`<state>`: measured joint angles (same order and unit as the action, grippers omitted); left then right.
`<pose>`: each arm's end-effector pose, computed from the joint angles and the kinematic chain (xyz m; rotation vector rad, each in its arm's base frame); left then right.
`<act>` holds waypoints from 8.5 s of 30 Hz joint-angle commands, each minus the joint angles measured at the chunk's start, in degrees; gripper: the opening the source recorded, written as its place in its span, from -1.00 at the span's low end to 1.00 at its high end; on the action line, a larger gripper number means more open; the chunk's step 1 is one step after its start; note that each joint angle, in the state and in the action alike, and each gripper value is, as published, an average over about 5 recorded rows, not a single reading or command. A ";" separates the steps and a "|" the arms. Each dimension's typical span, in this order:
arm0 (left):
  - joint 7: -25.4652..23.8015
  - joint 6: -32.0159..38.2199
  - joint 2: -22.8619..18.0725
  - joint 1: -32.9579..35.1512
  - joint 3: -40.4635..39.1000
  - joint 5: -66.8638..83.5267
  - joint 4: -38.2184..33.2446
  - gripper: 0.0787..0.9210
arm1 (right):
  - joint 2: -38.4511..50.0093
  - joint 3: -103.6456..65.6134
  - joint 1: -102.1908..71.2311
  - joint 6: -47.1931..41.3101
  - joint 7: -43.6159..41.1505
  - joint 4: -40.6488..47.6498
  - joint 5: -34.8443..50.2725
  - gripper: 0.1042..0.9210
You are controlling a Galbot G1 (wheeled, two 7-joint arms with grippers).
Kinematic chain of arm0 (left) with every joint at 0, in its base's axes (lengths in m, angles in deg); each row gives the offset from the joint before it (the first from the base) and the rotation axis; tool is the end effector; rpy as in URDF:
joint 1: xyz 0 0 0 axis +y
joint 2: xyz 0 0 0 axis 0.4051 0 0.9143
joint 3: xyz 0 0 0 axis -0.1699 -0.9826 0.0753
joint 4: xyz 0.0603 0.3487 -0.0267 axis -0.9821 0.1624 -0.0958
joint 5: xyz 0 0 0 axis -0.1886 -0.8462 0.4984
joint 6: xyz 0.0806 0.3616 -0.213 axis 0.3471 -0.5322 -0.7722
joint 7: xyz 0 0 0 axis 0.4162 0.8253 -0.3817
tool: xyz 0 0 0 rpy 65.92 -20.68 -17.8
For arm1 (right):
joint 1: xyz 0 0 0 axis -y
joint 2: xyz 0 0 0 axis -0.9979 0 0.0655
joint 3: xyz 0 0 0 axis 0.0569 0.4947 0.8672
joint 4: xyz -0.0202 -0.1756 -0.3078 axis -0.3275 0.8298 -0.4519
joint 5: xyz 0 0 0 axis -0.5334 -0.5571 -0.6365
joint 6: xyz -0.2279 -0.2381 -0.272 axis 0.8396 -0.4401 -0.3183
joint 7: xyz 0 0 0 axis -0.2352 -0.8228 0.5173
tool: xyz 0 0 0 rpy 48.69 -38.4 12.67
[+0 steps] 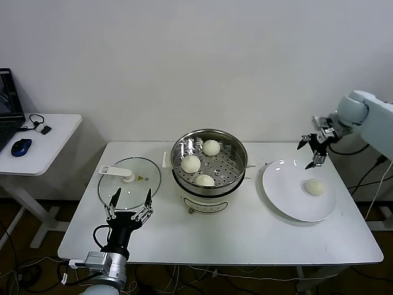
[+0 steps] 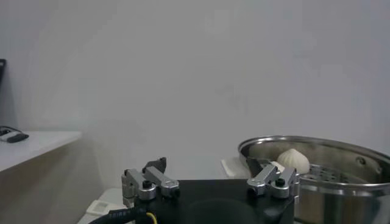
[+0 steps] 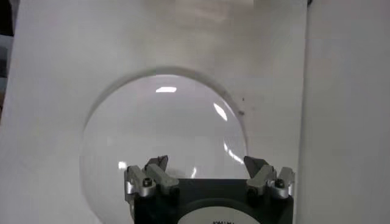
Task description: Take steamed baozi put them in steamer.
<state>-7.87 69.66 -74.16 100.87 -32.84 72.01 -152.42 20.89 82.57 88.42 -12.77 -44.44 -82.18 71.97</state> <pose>0.2232 -0.0138 -0.2780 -0.0845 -3.0712 0.0092 0.6410 -0.2718 -0.1171 1.1944 -1.4249 1.3048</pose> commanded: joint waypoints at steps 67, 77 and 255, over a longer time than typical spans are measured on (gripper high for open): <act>0.00 -0.38 0.00 1.08 0.43 -0.09 0.73 0.77 | -10.04 -32.86 -23.97 8.43 0.53 22.49 -29.83 0.51; 0.04 -0.28 -0.11 0.95 0.44 -0.11 0.89 0.77 | -5.46 -20.11 -17.68 5.72 -1.17 13.17 -18.83 0.45; 0.05 3.67 -1.04 -0.08 1.88 -0.97 2.43 0.77 | -21.38 -107.85 -111.74 13.44 51.85 -47.02 20.39 0.76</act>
<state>-7.70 72.74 -74.98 100.74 -31.65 70.96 -150.20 3.37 -20.66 -11.90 -1.68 4.31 -125.70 92.26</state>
